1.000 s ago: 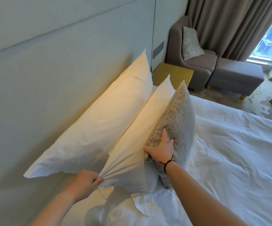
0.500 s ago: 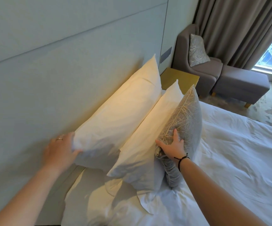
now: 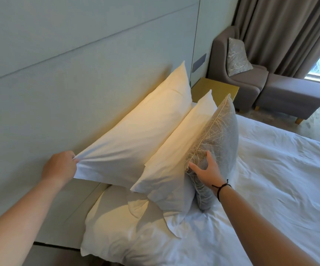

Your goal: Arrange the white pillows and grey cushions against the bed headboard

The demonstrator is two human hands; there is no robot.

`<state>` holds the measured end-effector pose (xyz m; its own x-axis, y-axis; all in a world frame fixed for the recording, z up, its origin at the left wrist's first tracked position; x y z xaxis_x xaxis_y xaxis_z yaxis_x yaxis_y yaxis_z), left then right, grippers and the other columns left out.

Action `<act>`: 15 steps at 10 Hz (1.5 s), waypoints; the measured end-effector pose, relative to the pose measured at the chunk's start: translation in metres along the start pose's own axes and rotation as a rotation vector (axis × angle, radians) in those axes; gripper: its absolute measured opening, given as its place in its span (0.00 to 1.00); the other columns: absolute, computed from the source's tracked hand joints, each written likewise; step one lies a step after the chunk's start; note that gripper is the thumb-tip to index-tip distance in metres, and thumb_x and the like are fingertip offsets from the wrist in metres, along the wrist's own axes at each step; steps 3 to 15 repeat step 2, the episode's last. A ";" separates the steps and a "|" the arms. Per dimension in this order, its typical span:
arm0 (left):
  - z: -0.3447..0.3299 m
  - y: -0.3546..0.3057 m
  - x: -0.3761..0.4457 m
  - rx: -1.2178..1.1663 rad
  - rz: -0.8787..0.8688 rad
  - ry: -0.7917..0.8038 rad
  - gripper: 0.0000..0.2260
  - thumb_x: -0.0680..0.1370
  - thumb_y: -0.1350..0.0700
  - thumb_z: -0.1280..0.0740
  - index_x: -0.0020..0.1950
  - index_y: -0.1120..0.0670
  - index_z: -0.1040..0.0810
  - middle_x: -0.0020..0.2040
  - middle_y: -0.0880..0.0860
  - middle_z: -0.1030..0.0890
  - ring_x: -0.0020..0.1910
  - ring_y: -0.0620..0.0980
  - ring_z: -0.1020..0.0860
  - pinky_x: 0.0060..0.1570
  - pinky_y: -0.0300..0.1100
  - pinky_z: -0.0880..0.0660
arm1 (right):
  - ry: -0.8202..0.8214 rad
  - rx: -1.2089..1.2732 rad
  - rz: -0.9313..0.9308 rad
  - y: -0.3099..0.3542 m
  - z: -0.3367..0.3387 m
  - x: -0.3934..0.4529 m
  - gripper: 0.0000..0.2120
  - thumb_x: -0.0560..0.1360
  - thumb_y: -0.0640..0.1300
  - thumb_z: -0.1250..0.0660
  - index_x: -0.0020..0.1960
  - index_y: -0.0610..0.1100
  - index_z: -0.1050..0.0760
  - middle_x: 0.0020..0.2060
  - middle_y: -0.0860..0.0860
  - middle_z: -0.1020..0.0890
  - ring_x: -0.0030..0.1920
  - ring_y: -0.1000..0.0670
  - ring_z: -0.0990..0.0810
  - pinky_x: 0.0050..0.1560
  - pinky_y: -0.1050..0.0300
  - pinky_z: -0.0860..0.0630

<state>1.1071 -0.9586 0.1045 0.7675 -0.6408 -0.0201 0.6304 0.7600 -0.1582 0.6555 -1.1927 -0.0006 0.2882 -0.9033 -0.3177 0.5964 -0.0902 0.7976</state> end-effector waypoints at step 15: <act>0.020 -0.053 -0.051 -0.016 -0.188 -0.270 0.11 0.76 0.56 0.33 0.59 0.51 0.21 0.53 0.60 0.20 0.50 0.65 0.22 0.44 0.54 0.25 | -0.049 0.175 0.031 -0.025 0.020 -0.030 0.47 0.71 0.60 0.28 0.79 0.55 0.52 0.78 0.52 0.43 0.76 0.48 0.42 0.73 0.45 0.39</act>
Point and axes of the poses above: each hand's wrist, its own x-axis towards the middle knuckle, its own z-axis out of the back of the hand, y = z × x, the point moved 9 cm from there along x, towards the middle knuckle
